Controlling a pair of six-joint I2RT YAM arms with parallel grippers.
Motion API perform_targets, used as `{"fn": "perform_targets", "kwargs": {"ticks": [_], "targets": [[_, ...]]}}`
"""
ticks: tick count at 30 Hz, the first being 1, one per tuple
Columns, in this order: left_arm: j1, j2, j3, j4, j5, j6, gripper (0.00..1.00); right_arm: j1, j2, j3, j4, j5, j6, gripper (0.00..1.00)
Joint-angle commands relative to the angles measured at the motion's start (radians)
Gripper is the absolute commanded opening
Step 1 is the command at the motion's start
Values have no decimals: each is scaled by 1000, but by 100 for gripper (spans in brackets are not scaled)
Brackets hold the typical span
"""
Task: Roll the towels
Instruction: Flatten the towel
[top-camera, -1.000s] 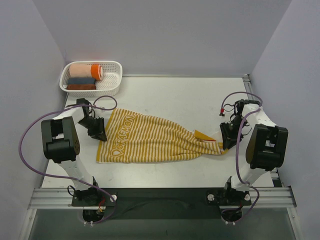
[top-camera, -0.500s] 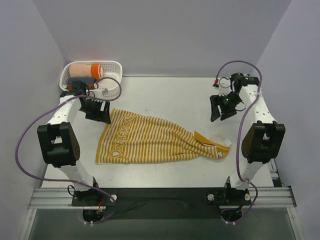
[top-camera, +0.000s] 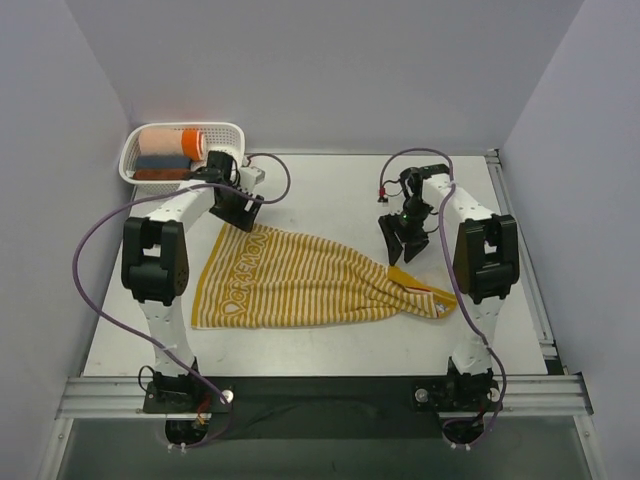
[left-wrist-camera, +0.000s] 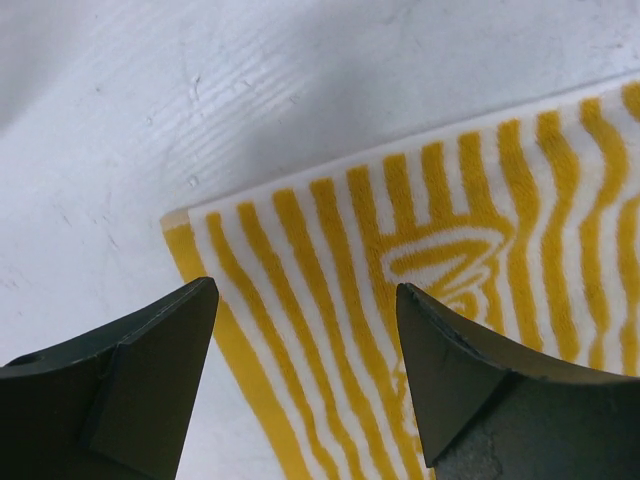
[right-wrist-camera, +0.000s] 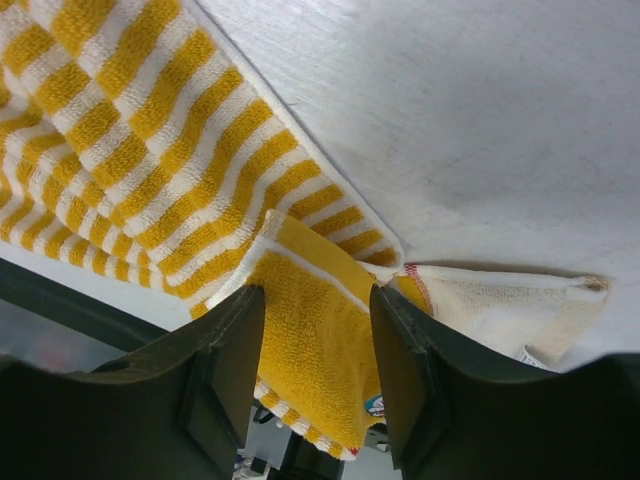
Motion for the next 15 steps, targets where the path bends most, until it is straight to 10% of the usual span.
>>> {"fn": "perform_targets", "kwargs": {"ticks": [1,6,15], "targets": [[1,50,72,109,-119,-12,83,0,16,-9,-31,56,23,42],[4,122,93,137,-209,-8,79,-18,13,-32,-33,44,22,0],[24,136,49,140,-177,-35,54,-199,-97,-24,-29,-22,40,0]]}}
